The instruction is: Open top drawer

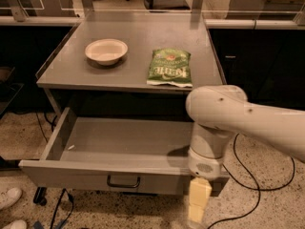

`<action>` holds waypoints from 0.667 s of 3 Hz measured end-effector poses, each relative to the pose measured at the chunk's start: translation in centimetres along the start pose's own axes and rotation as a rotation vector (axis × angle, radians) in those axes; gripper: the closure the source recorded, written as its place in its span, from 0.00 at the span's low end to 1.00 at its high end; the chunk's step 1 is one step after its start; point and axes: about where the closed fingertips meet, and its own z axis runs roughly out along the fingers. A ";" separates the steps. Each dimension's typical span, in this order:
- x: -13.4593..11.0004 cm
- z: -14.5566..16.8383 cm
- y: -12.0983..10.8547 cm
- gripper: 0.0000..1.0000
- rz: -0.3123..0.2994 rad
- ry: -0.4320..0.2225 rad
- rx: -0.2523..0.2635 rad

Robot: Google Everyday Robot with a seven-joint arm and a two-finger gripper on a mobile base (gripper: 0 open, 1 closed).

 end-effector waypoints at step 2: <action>1.2 -1.0 0.9 0.00 0.015 -0.001 0.032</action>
Offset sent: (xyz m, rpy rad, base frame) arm -0.0094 -0.0105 0.0141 -0.0159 -0.0320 -0.0158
